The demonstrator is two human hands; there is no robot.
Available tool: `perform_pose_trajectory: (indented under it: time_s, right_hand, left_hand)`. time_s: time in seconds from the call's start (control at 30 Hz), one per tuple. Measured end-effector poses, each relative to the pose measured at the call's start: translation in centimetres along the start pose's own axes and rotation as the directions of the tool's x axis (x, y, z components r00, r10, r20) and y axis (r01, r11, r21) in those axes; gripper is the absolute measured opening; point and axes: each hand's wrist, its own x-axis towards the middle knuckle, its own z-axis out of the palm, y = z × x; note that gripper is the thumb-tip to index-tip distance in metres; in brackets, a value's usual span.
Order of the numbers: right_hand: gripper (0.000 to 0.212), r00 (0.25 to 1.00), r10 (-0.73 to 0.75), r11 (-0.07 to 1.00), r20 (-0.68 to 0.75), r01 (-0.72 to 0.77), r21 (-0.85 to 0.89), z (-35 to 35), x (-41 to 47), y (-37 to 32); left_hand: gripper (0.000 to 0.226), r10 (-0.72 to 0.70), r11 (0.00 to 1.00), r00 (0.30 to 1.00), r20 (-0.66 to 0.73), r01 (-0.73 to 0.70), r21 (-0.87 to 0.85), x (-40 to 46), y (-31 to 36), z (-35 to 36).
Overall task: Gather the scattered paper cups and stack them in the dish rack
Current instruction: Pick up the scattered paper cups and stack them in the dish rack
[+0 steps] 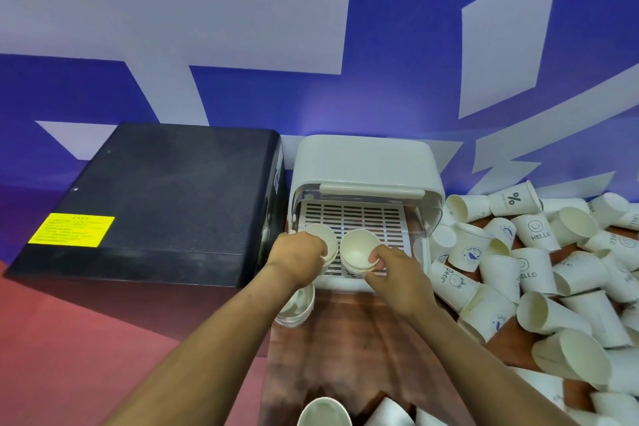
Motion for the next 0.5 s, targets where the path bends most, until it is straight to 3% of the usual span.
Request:
perform_pose_trajectory:
  time_s: [0.17,0.5]
  right_hand:
    - [0.034,0.999,-0.017,0.999,0.027,0.018,-0.031,-0.6,-0.6,0.2]
    - [0.035,0.999,-0.054,0.997,-0.004,0.054,-0.051,-2.7,-5.3,0.1]
  left_hand:
    - [0.037,0.02,0.999,0.999,-0.041,-0.022,-0.05,-0.8,0.6,-0.9]
    - [0.031,0.004,0.962,0.968,-0.251,-0.072,-0.265,-7.1,0.9,-3.4]
